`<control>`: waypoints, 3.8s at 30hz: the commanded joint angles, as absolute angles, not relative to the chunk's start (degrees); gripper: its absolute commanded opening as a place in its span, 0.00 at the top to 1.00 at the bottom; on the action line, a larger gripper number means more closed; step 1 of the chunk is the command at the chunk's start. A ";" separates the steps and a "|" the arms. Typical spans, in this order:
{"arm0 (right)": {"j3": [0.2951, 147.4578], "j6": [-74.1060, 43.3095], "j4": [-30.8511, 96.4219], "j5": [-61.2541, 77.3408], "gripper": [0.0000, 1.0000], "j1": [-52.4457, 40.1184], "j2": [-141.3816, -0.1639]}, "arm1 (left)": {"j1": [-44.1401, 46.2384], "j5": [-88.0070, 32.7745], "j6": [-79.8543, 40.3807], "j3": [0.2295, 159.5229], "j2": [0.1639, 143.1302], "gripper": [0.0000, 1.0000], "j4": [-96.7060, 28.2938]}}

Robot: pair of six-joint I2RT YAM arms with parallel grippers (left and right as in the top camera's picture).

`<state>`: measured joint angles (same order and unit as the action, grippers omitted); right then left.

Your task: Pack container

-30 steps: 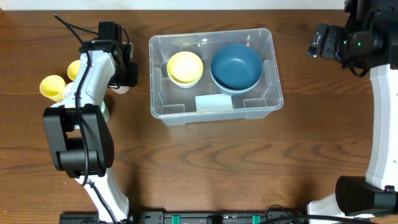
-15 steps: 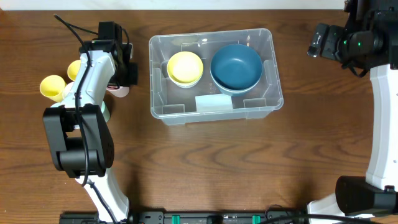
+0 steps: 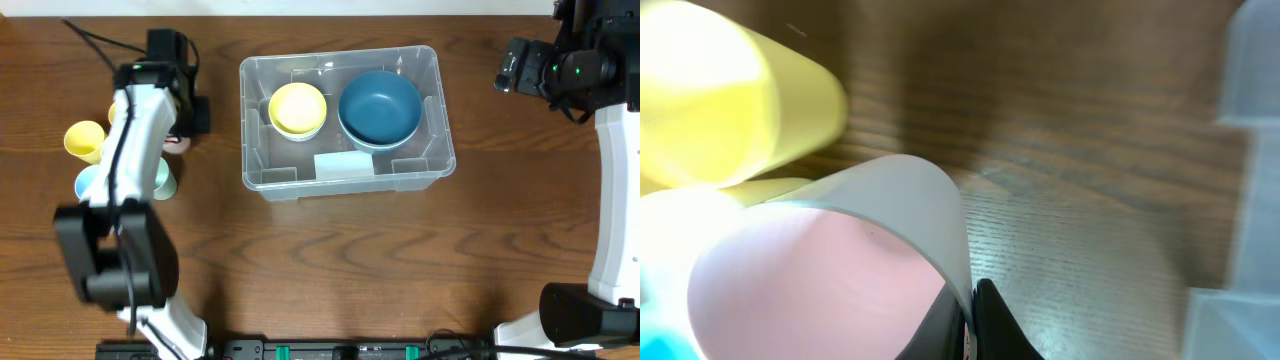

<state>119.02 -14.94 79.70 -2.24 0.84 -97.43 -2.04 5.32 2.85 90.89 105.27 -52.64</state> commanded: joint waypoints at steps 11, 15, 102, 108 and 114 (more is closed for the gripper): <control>119.02 -15.81 79.75 -2.13 0.01 1.13 -97.03 | 1.78 -10.00 2.63 92.62 89.10 0.94 -57.21; 119.02 -15.84 79.75 -2.11 0.01 1.13 -97.03 | 8.23 -11.38 6.07 92.62 88.82 0.94 -59.16; 119.02 -15.81 79.75 -2.13 0.01 1.13 -97.03 | 38.81 1.98 2.76 92.92 96.97 0.41 -51.96; 119.02 -15.84 79.75 -2.11 0.01 1.10 -97.03 | 38.81 -2.74 -5.41 92.92 95.59 0.39 -62.06; 119.02 -15.84 79.75 -2.11 0.01 1.13 -97.03 | 39.33 -7.77 -9.52 92.92 89.06 0.40 -70.98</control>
<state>119.02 -14.94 79.70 -2.22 0.84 -97.43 38.92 -4.71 -5.45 92.49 94.04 -68.93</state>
